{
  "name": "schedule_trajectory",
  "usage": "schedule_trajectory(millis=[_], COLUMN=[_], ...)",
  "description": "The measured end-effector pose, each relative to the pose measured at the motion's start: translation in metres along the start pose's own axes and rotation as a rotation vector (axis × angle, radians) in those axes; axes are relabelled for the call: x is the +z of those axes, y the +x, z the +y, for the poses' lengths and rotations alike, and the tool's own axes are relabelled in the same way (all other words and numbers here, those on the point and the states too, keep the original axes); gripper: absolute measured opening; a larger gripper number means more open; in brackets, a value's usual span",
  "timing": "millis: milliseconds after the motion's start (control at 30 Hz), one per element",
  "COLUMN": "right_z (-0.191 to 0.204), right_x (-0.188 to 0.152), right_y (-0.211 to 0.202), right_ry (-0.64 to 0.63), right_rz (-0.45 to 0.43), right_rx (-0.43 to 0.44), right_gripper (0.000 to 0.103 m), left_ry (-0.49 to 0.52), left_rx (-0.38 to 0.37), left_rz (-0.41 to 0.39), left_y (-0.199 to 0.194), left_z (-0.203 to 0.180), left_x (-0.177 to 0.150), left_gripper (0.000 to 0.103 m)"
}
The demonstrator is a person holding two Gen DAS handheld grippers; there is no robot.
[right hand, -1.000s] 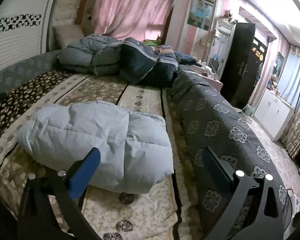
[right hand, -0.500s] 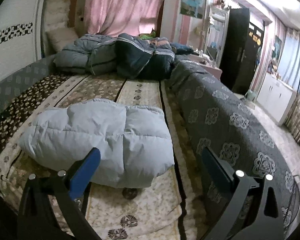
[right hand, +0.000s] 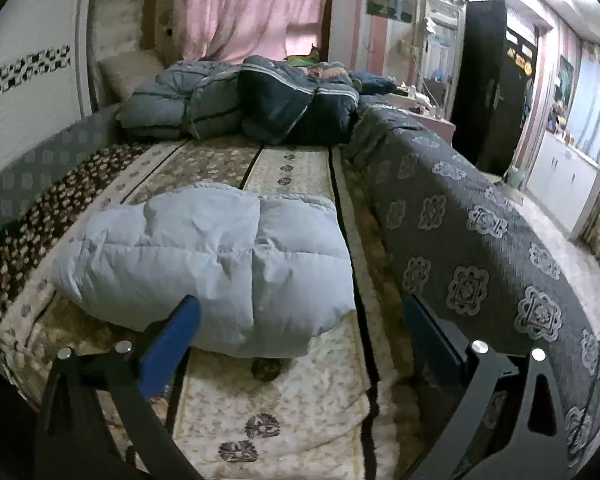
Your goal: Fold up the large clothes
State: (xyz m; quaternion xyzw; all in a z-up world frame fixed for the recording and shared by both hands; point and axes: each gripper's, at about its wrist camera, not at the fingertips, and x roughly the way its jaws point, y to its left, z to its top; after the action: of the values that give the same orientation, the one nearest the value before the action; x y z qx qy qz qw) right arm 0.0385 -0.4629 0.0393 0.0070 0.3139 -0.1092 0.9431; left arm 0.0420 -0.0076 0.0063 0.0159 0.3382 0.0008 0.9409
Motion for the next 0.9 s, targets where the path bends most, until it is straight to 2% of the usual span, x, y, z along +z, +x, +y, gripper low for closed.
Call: schedule_trajectory(millis=[133,367,900], right_z=[0.000,-0.002,0.003], right_x=[0.000,0.000,0.001], right_y=[-0.001,0.002,0.006], right_ry=[0.005,0.014,0.006], right_rz=[0.001,0.011,0.018], right_rx=[0.014,0.017,0.023], right_gripper=[0.101,0.101,0.101], left_ry=[0.011,-0.030,-0.036], left_rx=[0.017,0.019,-0.020], left_rz=[-0.022,-0.001,0.000], left_y=[-0.005,0.001,0.003], left_z=[-0.001,0.011,0.015], left_x=[0.000,0.002,0.002], left_gripper=[0.100,0.100,0.100])
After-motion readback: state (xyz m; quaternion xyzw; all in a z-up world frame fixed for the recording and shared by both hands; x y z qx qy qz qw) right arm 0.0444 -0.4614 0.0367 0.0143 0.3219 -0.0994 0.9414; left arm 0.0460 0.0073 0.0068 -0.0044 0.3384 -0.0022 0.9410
